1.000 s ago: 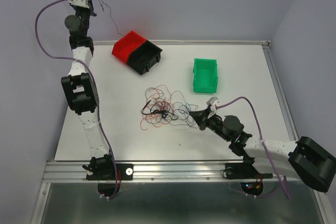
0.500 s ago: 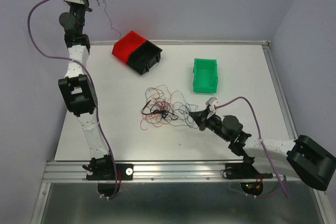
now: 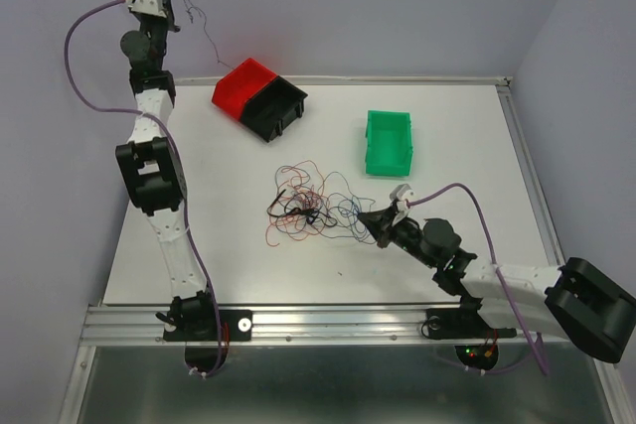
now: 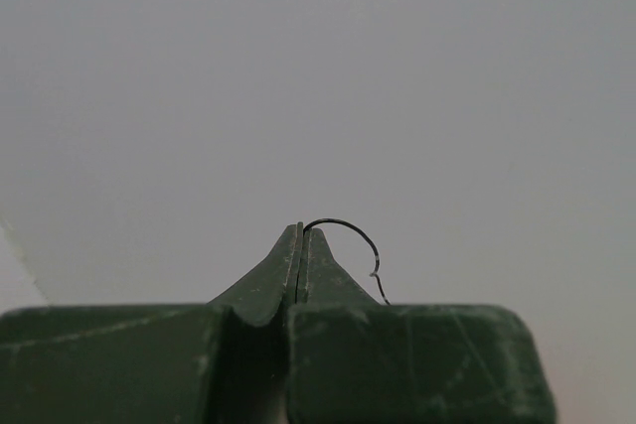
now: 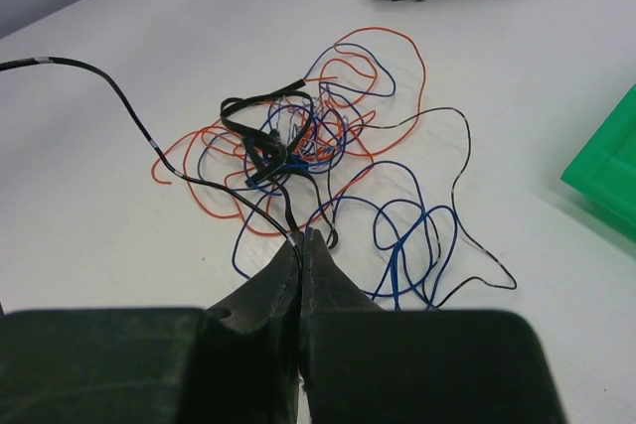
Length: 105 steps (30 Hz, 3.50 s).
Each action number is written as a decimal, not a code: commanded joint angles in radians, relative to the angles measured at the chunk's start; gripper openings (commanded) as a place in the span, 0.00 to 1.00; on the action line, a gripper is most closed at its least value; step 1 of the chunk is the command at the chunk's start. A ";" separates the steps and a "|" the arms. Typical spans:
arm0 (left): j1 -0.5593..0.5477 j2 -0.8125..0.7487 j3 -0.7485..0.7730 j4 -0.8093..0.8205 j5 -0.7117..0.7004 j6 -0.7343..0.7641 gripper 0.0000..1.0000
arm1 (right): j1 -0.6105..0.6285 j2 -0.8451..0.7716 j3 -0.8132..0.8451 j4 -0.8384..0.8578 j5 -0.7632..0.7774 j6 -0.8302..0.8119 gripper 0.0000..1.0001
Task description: Untangle the cables
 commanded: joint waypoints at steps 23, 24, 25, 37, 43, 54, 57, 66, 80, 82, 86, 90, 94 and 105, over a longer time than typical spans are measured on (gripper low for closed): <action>0.002 -0.176 -0.564 0.474 0.236 0.035 0.00 | 0.001 -0.033 0.010 0.050 -0.030 -0.007 0.00; 0.002 -0.171 -0.566 0.477 0.249 0.026 0.00 | 0.001 -0.032 0.012 0.050 -0.029 -0.007 0.01; 0.002 -0.169 -0.566 0.476 0.264 0.017 0.00 | 0.001 -0.032 0.012 0.050 -0.029 -0.009 0.01; -0.056 -0.073 -0.408 0.115 0.341 0.125 0.00 | 0.001 -0.042 0.006 0.050 -0.035 -0.003 0.01; -0.119 -0.015 -0.295 -0.191 0.290 0.318 0.00 | 0.001 -0.044 0.003 0.050 -0.039 0.000 0.01; -0.160 0.161 0.043 -0.794 0.134 0.647 0.00 | 0.001 -0.049 0.001 0.050 -0.049 0.005 0.01; -0.164 0.194 0.112 -0.902 0.091 0.690 0.00 | 0.001 -0.039 0.007 0.050 -0.053 0.008 0.01; -0.199 0.185 0.063 -1.106 0.091 0.888 0.00 | 0.001 0.019 0.035 0.059 -0.055 0.016 0.01; -0.251 0.190 0.084 -1.078 -0.006 0.840 0.02 | 0.000 0.076 0.058 0.079 -0.058 0.029 0.01; -0.250 0.162 0.084 -1.075 -0.001 0.831 0.11 | 0.001 0.080 0.061 0.079 -0.041 0.039 0.01; -0.251 0.096 0.062 -1.055 0.014 0.810 0.28 | 0.001 0.091 0.069 0.079 -0.030 0.049 0.00; -0.251 0.016 0.017 -1.028 0.022 0.776 0.39 | 0.001 0.097 0.075 0.079 -0.017 0.059 0.01; -0.250 -0.045 0.008 -1.031 0.016 0.751 0.57 | 0.000 0.111 0.092 0.074 0.043 0.085 0.01; -0.269 -0.402 -0.330 -1.092 0.250 0.652 0.69 | 0.001 0.166 0.161 0.036 0.057 0.123 0.01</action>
